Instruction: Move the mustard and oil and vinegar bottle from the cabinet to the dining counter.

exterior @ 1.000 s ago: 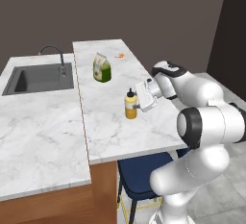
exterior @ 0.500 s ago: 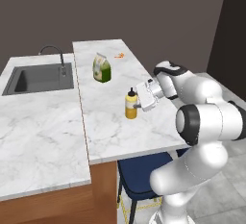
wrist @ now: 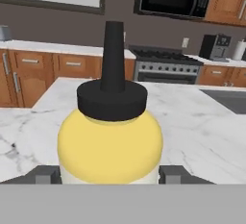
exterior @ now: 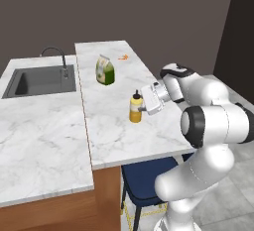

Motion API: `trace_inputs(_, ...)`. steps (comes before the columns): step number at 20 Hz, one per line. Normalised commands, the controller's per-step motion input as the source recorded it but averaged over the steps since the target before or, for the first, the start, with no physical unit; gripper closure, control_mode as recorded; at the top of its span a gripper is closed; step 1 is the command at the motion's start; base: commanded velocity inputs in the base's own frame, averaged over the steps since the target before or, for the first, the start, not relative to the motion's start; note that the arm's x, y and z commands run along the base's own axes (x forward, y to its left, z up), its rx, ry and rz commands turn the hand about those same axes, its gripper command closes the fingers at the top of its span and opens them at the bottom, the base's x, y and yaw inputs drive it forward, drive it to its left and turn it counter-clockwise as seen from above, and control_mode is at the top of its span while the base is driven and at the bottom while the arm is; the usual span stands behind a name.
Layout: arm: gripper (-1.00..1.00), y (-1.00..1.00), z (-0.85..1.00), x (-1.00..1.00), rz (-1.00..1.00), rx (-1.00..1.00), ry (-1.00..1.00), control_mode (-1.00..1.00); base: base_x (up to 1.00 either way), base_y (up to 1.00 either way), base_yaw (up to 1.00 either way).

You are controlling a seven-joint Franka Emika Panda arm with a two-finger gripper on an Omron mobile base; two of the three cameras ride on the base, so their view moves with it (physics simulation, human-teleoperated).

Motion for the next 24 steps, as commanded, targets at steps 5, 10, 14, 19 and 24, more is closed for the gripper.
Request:
trace_inputs(5, 1.0, -0.03, -0.2, -0.02, 0.0, 0.03, 0.0, -1.0, 0.0, 0.0, 0.0)
trace_inputs(10, -1.0, 0.0, -0.13, 0.0, 0.0, 0.0, 0.0, -1.0, 0.0, 0.0, 0.0)
trace_inputs(14, -1.0, 0.0, -0.05, 0.0, 0.0, 0.0, 0.0, -1.0, 0.0, 0.0, 0.0)
trace_inputs(19, -1.0, 0.0, 0.0, -0.03, 0.0, 0.0, 0.0, -1.0, 0.0, 0.0, 0.0)
trace_inputs(24, -1.0, 0.0, 0.0, -0.06, 0.0, 0.0, 0.0, -1.0, 0.0, 0.0, 0.0)
